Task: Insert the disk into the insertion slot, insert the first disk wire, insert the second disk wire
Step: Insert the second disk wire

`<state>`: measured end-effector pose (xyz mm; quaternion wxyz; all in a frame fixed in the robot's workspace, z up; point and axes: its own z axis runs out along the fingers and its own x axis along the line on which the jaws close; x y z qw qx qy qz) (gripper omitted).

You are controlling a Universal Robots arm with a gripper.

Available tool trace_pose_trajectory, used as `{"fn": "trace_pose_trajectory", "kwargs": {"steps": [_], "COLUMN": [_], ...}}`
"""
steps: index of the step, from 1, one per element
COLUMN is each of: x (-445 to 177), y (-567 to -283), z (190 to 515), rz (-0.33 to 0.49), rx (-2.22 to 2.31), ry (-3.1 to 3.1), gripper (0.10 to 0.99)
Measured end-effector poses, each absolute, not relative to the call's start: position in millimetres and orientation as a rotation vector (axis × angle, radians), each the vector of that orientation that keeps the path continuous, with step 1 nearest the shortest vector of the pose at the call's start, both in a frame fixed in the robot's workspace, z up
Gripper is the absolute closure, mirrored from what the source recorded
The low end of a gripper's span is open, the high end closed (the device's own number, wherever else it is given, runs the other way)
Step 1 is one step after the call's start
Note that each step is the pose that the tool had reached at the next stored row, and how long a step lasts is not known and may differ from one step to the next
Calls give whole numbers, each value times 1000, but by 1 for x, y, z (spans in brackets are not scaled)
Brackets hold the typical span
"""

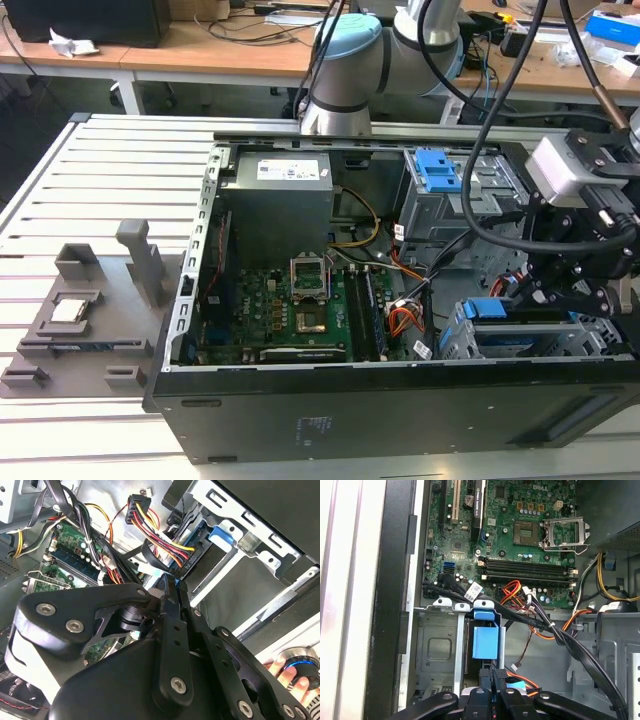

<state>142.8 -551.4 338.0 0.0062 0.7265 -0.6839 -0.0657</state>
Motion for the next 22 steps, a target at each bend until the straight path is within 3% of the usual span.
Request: {"fn": "trace_pose_trajectory", "kwargs": {"steps": [2, 3, 11, 14, 22], "x": [143, 143, 143, 143, 142], "y": [-551, -551, -549, -546, -541], "z": [338, 338, 352, 360, 371], "rz": [-206, -206, -206, -205, -122], "rx": [2274, 2273, 2273, 2273, 2232], "ry": [-2140, -2140, -2140, -2140, -2110], "gripper": [929, 867, 867, 980, 980]}}
